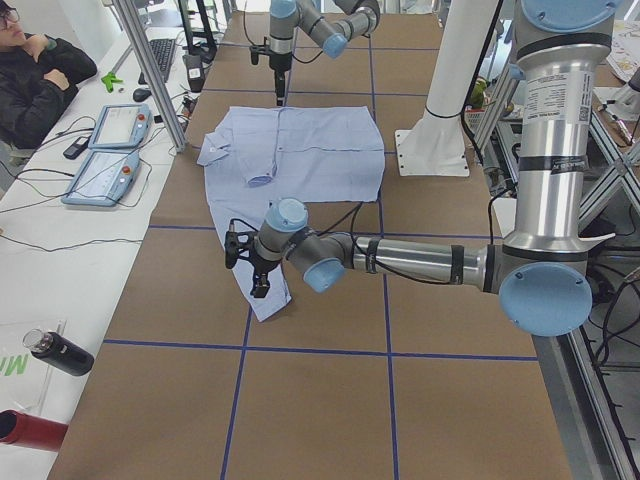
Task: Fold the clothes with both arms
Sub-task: 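Lay the sleeve on the shirt front, open the right gripper and withdraw, then grasp the other sleeve cuff with the left gripper while the right gripper rises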
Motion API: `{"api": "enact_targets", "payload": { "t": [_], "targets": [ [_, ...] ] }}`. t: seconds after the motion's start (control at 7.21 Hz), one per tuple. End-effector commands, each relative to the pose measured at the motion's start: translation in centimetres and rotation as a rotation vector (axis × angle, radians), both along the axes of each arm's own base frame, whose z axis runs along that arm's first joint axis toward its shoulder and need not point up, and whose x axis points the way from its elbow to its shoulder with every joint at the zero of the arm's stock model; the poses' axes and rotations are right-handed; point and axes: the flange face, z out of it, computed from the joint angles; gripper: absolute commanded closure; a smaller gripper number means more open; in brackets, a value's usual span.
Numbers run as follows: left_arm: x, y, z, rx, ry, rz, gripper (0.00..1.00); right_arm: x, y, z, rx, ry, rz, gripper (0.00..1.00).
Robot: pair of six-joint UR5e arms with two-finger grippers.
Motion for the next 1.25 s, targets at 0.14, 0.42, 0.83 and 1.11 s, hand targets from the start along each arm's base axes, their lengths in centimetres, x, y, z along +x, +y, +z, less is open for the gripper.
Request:
{"api": "enact_targets", "payload": {
  "t": [0.14, 0.42, 0.83, 1.11],
  "targets": [
    [8.2, 3.1, 1.5, -0.070, -0.027, -0.095, 0.01, 7.9, -1.5, 5.3, -0.005, 0.110, -0.104, 0.01],
    [7.7, 4.1, 5.3, -0.072, -0.043, -0.094, 0.01, 10.2, -1.7, 7.3, -0.011, 0.101, -0.116, 0.00],
    [7.4, 4.4, 7.4, -0.056, -0.038, -0.103, 0.02, 11.2, -1.4, 7.9, -0.010, 0.100, -0.107, 0.00],
    [7.6, 4.4, 7.3, -0.056, -0.038, -0.100, 0.07, 11.2, -1.4, 8.1, -0.012, 0.103, -0.106, 0.00]
  ]
}}
